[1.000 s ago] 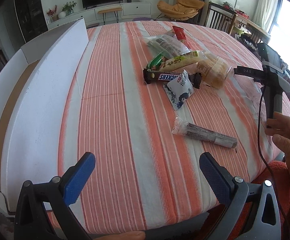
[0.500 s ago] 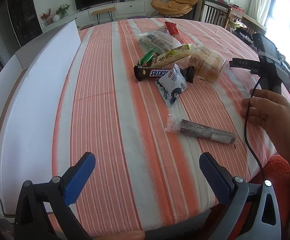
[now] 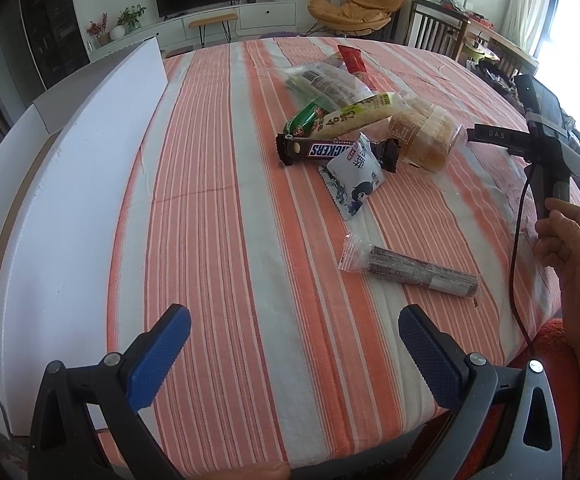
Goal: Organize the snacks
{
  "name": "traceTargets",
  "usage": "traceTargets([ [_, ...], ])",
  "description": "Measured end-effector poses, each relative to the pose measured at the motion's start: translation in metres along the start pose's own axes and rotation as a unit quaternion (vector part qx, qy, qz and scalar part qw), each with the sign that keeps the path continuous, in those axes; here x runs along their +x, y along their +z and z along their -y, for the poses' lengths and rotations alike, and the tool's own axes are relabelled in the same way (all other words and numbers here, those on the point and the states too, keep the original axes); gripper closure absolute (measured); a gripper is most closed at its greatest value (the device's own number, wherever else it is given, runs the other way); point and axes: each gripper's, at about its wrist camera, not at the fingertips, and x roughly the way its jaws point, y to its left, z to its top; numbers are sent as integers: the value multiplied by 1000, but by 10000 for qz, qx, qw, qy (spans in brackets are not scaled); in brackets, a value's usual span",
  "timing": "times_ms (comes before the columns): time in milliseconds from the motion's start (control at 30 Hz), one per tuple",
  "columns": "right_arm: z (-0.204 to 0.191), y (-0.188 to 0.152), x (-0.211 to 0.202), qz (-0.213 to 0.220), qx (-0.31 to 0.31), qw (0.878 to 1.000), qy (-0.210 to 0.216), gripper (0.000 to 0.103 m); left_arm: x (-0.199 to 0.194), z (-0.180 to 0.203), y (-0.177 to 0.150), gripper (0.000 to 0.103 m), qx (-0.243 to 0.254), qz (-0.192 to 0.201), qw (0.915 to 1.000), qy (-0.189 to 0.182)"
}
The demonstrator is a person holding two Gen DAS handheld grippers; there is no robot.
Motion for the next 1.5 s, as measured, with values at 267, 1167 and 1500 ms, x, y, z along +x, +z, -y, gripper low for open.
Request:
traceTargets([
  [267, 3, 0, 0, -1, 1, 10000, -3, 1, 7, -15, -1, 0, -189, -53, 9998, -40],
  [1167, -3, -46, -144, 942, 1492, 9776, 1150, 3, 16, -14, 7, 0, -240, -193, 9995, -20],
  [1500, -15, -141, -199, 1555, 1923, 9677, 494, 3, 18, -11, 52, 0, -370, -82, 9986, -379],
])
